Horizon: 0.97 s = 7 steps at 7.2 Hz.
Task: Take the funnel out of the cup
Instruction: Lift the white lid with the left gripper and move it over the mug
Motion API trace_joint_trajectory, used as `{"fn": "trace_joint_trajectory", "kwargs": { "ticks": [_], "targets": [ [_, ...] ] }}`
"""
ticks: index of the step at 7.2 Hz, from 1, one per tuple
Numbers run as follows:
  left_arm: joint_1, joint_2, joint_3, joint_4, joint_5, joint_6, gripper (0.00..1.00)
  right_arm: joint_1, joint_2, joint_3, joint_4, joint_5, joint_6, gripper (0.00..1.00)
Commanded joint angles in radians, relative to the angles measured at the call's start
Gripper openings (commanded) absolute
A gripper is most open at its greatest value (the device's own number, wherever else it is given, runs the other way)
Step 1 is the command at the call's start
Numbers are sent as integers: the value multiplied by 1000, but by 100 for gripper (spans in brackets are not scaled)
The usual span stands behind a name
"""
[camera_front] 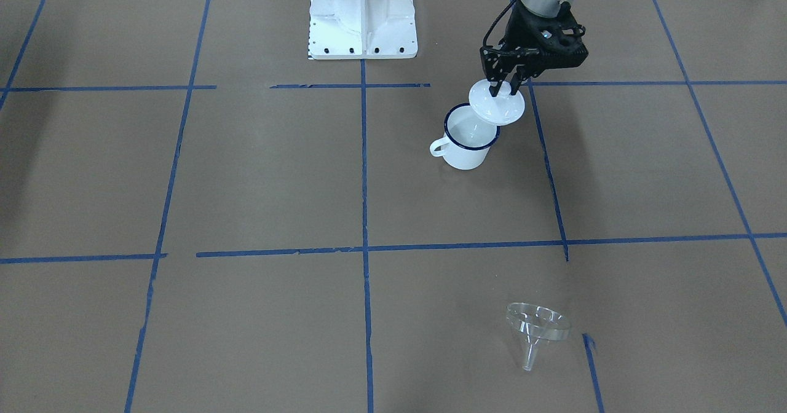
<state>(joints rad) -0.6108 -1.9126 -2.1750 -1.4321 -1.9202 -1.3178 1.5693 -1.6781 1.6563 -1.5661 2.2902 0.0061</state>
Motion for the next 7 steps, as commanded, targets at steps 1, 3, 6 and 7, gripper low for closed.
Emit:
{"fn": "trace_joint_trajectory", "kwargs": {
  "ticks": [1, 3, 6, 7],
  "targets": [
    [5, -59, 78, 35, -2, -6, 0, 0, 0, 0, 0, 0, 0, 100],
    [9, -81, 118, 30, -2, -23, 0, 0, 0, 0, 0, 0, 0, 100],
    [13, -89, 127, 30, -3, -28, 0, 0, 0, 0, 0, 0, 0, 100],
    [13, -95, 132, 30, -3, -28, 0, 0, 0, 0, 0, 0, 0, 100]
  ]
}}
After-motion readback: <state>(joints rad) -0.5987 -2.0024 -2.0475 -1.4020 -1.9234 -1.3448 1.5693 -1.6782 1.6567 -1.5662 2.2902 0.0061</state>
